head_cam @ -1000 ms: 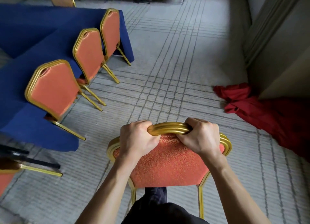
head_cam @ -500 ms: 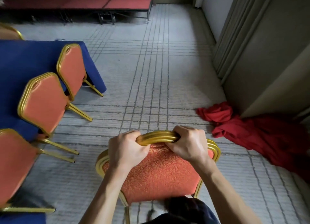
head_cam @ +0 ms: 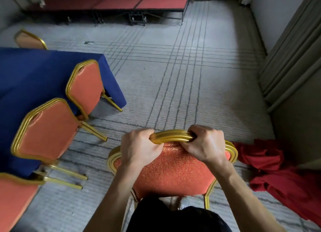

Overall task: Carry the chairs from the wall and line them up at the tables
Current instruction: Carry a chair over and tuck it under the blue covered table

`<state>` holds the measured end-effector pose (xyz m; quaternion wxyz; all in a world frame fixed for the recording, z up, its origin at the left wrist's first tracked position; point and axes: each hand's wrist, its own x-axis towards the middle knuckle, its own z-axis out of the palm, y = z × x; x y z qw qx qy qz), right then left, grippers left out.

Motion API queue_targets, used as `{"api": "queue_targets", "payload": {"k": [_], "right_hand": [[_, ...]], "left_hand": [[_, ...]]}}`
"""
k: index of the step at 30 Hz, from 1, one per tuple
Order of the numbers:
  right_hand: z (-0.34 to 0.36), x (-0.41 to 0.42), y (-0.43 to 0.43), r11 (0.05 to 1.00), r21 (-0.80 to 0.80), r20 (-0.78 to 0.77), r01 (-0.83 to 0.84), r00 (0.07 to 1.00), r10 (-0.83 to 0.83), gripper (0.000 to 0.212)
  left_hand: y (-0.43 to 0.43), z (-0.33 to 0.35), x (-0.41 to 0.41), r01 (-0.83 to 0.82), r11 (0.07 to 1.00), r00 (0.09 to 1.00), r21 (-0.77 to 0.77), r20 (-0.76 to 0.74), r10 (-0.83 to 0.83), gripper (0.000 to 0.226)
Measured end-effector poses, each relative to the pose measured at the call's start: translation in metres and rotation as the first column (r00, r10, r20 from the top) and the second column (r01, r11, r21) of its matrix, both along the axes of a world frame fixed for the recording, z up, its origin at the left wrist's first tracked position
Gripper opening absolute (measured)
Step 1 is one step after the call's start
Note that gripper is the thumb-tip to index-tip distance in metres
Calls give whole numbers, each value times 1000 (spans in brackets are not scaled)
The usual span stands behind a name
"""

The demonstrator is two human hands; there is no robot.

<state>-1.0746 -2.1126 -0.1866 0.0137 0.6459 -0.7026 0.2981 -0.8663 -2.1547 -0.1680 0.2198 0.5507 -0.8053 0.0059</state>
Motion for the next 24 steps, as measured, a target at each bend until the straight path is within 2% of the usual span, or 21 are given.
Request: {"api": "queue_targets", "payload": {"k": [6,12,17,24], "right_hand": [[6,-31,-128,996,-66,-28,-65,998,63,29],[-9,-48,-274,996,-77,-85,-47,996,41,30],[-5,-51,-402,997,-72,-108,-21,994,13,32],[14,-66,-534,999,-50,-82,2,997,-6,30]], "left_hand": [[-118,2,-28,-38,999,997,23,-60,40,46],[-261,-22,-44,-75,997,989,37,-123,79,43],[-393,-22,-48,-62,998,989,-1,-131,62,45],[-531,1,-64,-1,1000,991,7,-132,2,47]]}}
